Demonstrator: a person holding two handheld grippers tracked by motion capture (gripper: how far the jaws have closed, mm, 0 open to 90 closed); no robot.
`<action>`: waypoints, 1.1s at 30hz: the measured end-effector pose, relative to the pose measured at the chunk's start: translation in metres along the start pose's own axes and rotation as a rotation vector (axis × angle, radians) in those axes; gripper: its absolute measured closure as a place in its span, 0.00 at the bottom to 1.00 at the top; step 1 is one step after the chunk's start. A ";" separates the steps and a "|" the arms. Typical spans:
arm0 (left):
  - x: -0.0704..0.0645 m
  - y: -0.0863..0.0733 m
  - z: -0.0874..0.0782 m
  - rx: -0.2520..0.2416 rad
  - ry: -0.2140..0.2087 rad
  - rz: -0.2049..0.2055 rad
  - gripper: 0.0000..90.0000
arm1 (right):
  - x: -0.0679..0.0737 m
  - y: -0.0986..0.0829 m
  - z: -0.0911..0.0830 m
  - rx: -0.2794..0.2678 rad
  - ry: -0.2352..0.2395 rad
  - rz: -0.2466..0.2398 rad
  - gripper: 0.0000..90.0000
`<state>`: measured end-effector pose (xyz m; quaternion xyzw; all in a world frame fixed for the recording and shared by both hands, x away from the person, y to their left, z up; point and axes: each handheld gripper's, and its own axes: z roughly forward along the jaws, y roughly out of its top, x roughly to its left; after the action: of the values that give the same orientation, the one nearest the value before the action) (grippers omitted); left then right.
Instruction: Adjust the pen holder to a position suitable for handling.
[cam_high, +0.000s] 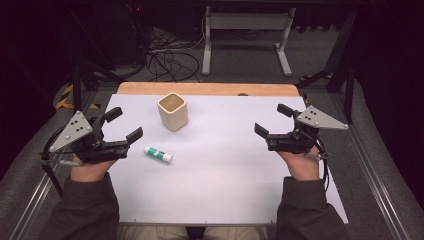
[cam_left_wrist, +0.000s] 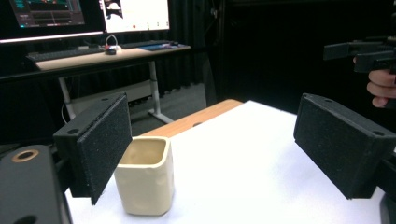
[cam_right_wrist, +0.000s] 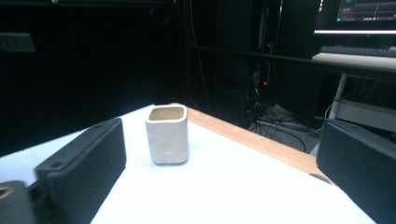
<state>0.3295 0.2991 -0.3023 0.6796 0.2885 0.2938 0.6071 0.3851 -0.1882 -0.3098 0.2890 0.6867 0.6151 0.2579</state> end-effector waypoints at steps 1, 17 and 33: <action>-0.001 0.000 0.000 0.007 0.000 0.013 0.13 | 0.003 -0.001 0.002 0.016 0.004 -0.011 0.07; -0.003 0.002 -0.001 0.020 -0.010 0.021 0.14 | 0.034 -0.016 0.045 0.114 0.062 -0.036 0.29; -0.005 0.004 -0.004 0.020 -0.013 0.024 0.15 | 0.057 -0.025 0.072 0.125 0.139 -0.029 0.38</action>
<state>0.3235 0.2972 -0.2982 0.6909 0.2795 0.2938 0.5986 0.3947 -0.0996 -0.3430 0.2512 0.7441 0.5858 0.2002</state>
